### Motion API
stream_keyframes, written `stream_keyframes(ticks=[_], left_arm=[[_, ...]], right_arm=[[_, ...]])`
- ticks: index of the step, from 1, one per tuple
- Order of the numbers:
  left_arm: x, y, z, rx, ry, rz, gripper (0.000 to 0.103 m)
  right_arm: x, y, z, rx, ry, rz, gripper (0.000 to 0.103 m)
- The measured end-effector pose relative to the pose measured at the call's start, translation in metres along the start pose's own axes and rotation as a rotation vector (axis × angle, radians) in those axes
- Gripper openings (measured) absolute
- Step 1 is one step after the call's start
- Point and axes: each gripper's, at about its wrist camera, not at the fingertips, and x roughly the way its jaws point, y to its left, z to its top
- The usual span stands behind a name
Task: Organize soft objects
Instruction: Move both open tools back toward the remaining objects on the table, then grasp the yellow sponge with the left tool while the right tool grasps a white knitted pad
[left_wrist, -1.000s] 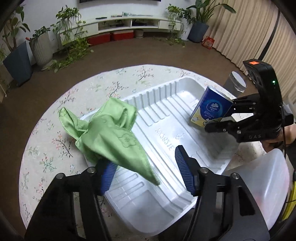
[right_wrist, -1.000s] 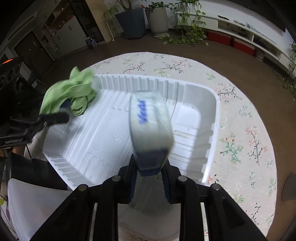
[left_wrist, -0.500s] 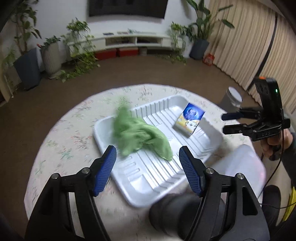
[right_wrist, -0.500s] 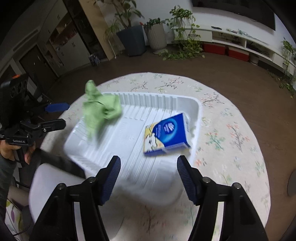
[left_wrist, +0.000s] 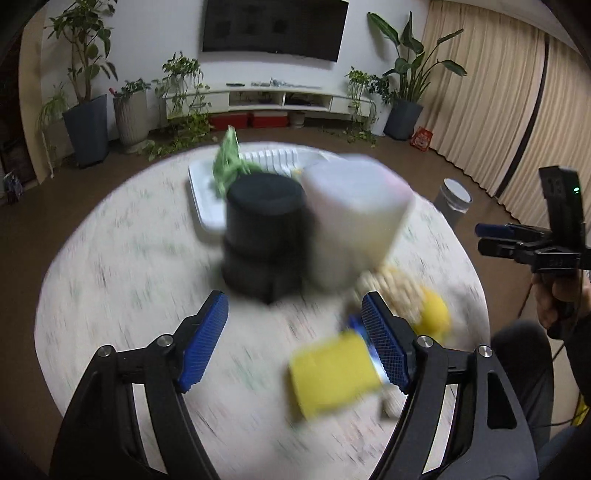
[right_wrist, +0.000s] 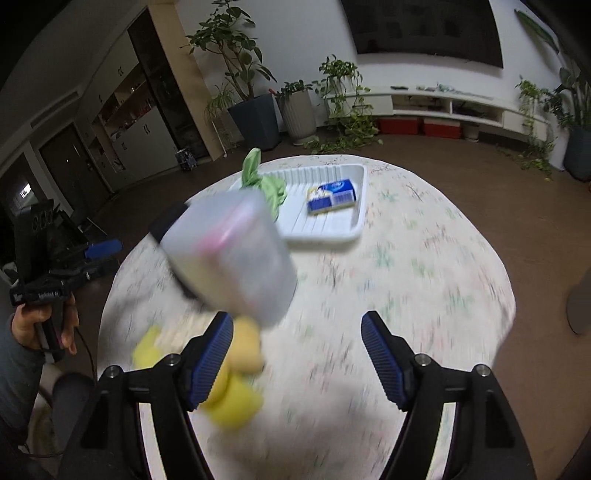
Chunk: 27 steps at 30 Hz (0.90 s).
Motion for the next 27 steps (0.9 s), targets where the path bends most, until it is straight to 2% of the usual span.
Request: stream_keyframes(ticks=[1, 5, 10, 12, 20, 27], left_arm=[[-0.002, -0.006, -0.009, -0.01, 0.002, 0.009, 0.074], [-0.006, -0.028, -0.047, -0.072, 0.012, 0.044, 0.074], [-0.002, -0.044, -0.062, -0.1, -0.005, 0.131, 0.074], [0.002, -0.047, -0.063, -0.113, -0.001, 0.143, 0.074], [0.013, -0.05, -0.061, -0.133, 0.009, 0.163, 0.074], [0.024, -0.052, -0.061, -0.138, 0.03, 0.184, 0.074]], right_arm=[[-0.005, 0.006, -0.012, 0.008, -0.004, -0.004, 0.08], [-0.014, 0.036, -0.055, -0.008, 0.002, -0.052, 0.08], [0.001, 0.061, -0.091, -0.027, 0.031, -0.127, 0.08], [0.006, 0.069, -0.1, -0.054, 0.042, -0.188, 0.08], [0.017, 0.061, -0.111, 0.036, 0.074, -0.221, 0.08], [0.025, 0.068, -0.113, 0.023, 0.096, -0.23, 0.08]])
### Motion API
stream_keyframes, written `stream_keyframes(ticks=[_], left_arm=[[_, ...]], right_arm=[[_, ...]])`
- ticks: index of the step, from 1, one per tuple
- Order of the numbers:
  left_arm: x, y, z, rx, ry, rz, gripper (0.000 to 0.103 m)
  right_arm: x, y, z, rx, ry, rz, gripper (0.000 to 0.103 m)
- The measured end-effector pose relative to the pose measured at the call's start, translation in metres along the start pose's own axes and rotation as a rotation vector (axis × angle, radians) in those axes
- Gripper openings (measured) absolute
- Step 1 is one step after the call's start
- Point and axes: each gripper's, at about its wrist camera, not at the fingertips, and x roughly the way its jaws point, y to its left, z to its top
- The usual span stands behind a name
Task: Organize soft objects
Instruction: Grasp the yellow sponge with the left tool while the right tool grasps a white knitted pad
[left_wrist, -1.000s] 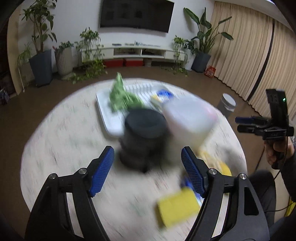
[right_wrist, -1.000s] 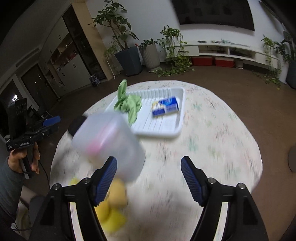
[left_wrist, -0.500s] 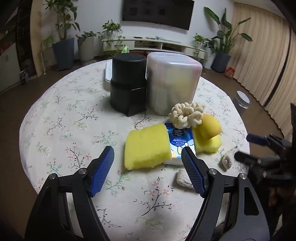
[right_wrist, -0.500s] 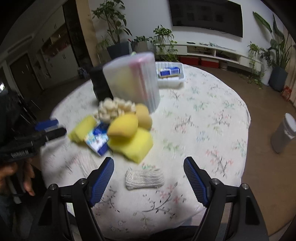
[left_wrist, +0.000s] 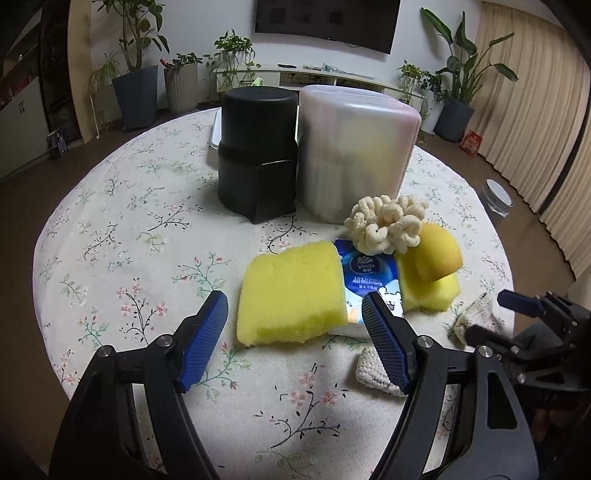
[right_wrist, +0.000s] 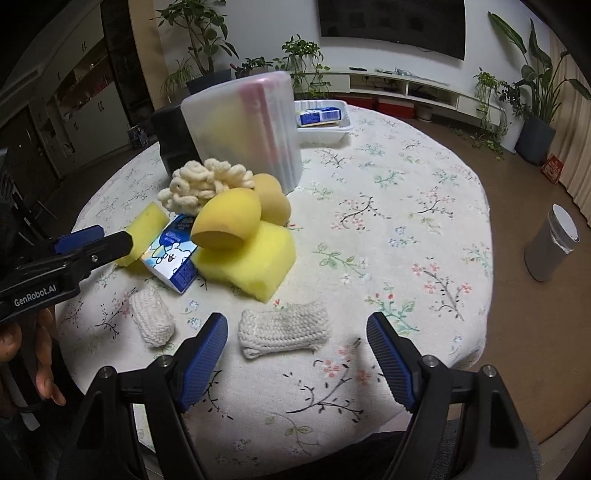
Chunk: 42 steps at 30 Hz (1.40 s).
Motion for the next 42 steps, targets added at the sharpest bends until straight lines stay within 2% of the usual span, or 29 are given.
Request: stream_keyframes(ticks=[14, 18, 22, 26, 29, 36, 38, 40, 42], left_arm=[[0.023, 0.007, 0.002, -0.04, 0.05, 0.038, 0.075], [0.028, 0.013, 0.003, -0.074, 0.058, 0.032, 0.079], [0.033, 0.022, 0.002, -0.106, 0.068, 0.007, 0.081], [0.037, 0.027, 0.0, -0.123, 0.072, 0.014, 0.093], [0.04, 0.033, -0.001, -0.149, 0.079, -0.002, 0.098], [0.042, 0.033, -0.001, -0.142, 0.083, -0.011, 0.098], [0.042, 0.033, -0.001, -0.138, 0.084, -0.008, 0.1], [0.042, 0.033, -0.003, -0.142, 0.065, 0.004, 0.101], [0.039, 0.03, -0.006, -0.147, 0.054, 0.022, 0.102]], right_arm=[[0.023, 0.007, -0.001, -0.019, 0.034, -0.072, 0.081], [0.024, 0.008, -0.001, -0.026, 0.023, -0.071, 0.083], [0.023, 0.01, -0.002, -0.04, 0.015, -0.072, 0.079], [0.023, 0.013, -0.002, -0.054, 0.011, -0.076, 0.077], [0.022, 0.014, -0.003, -0.056, 0.009, -0.079, 0.077], [0.021, 0.015, -0.005, -0.056, 0.007, -0.085, 0.077], [0.022, 0.013, -0.005, -0.037, 0.02, -0.088, 0.083], [0.025, 0.01, -0.004, -0.013, 0.04, -0.113, 0.099], [0.026, 0.007, -0.004, 0.014, 0.052, -0.118, 0.103]])
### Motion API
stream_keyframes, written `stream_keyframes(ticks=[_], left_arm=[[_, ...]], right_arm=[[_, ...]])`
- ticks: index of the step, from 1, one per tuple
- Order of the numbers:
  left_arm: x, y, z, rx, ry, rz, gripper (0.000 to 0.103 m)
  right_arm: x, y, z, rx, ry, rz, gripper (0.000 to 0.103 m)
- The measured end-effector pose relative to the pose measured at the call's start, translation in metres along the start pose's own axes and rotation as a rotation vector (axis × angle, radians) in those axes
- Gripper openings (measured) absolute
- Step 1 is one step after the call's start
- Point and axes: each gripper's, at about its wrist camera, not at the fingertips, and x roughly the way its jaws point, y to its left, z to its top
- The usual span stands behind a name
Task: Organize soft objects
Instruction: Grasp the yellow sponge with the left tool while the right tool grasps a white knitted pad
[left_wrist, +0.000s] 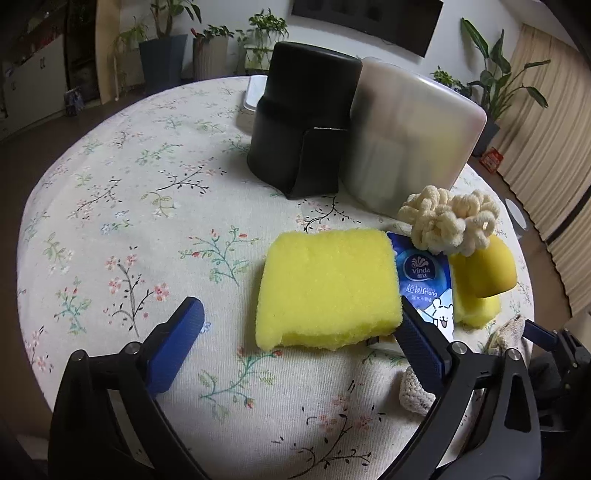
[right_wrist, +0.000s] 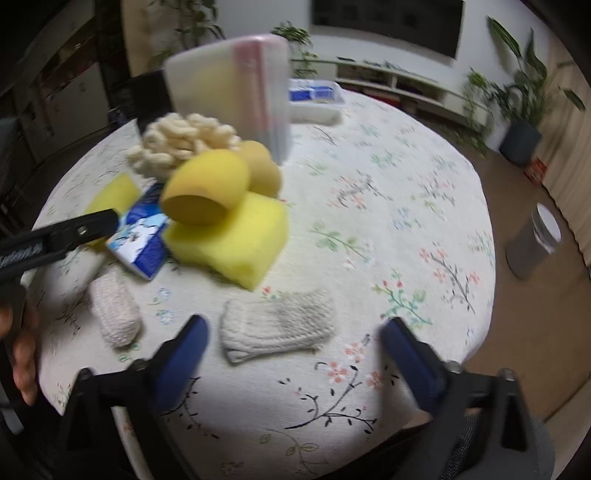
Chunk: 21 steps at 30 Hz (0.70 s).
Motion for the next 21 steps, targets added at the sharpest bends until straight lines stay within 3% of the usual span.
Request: stream_keyframes(ticks=[6, 15, 21], left_arm=[[0.0, 0.001, 0.0, -0.013, 0.017, -0.006, 0.102], [0.002, 0.004, 0.006, -0.022, 0.036, -0.033, 0.103], [0.006, 0.006, 0.009, -0.008, 0.034, -0.041, 0.102]], right_arm=[[-0.001, 0.001, -0.003, -0.009, -0.008, -0.001, 0.103], [-0.008, 0.01, -0.007, -0.055, -0.053, 0.033, 0.081], [-0.008, 0.01, -0.006, -0.059, -0.055, 0.035, 0.081]])
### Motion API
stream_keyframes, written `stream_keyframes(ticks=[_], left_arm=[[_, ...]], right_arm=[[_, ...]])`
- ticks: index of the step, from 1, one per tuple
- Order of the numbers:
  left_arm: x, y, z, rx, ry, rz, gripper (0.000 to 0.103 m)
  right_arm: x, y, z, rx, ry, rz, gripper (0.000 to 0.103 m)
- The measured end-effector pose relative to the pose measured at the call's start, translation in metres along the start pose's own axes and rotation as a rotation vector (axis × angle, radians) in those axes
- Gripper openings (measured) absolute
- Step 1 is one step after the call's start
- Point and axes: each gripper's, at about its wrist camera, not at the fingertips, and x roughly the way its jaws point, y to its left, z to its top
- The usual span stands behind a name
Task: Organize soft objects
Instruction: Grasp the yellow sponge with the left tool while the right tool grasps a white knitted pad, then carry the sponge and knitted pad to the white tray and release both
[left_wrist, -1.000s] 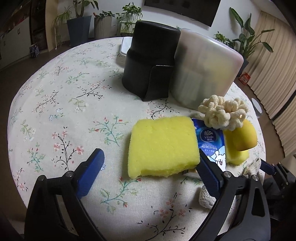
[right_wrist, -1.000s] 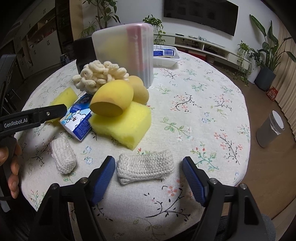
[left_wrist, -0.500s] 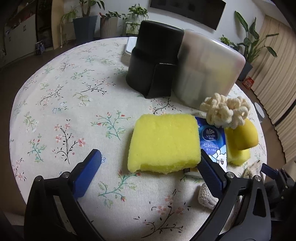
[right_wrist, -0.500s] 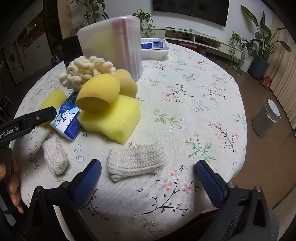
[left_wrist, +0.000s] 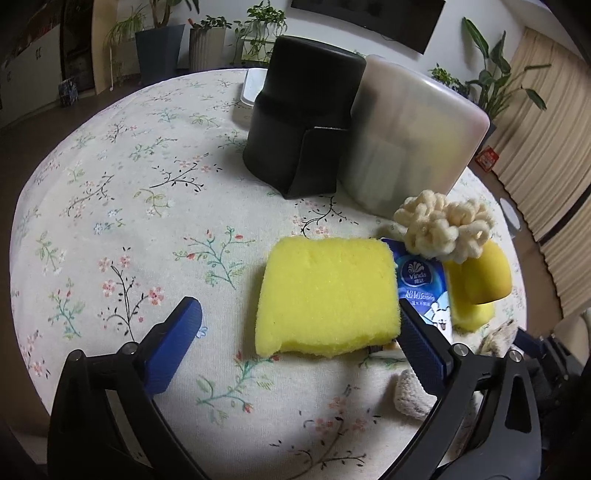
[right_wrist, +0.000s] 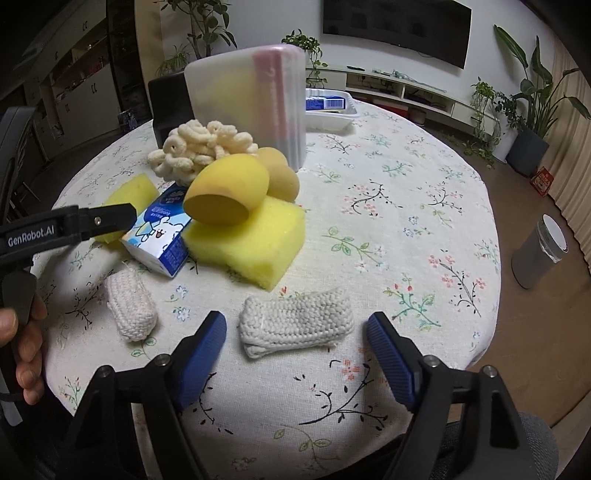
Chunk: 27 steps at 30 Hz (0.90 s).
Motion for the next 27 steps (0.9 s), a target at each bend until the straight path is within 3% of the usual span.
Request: stream_keyframes(ticks=[2, 4, 5, 6, 12, 19, 27], left_arm=[[-0.002, 0.001, 0.0, 0.002, -0.005, -0.003, 0.093], [-0.005, 0.004, 0.0, -0.01, -0.01, -0.014, 0.075], [-0.005, 0.004, 0.0, -0.009, -0.005, 0.003, 0.064], [-0.005, 0.004, -0.001, 0.001, -0.005, 0.014, 0.062], [-0.009, 0.005, -0.003, 0.007, -0.016, 0.017, 0.059], [-0.038, 0.01, 0.0, 0.008, -0.121, 0.054, 0.058], [-0.046, 0.014, 0.001, 0.007, -0.113, 0.062, 0.058]], right_arm=[[-0.001, 0.0, 0.0, -0.006, -0.004, 0.015, 0.077], [-0.003, 0.003, 0.001, -0.017, -0.012, 0.022, 0.061], [-0.003, 0.003, 0.001, -0.02, -0.015, 0.024, 0.059], [-0.003, 0.003, 0.001, -0.019, -0.015, 0.026, 0.059], [-0.004, 0.0, 0.001, 0.001, -0.016, 0.052, 0.055], [-0.017, -0.005, 0.003, 0.021, -0.049, 0.077, 0.054], [-0.034, -0.032, 0.017, 0.066, -0.074, 0.065, 0.054]])
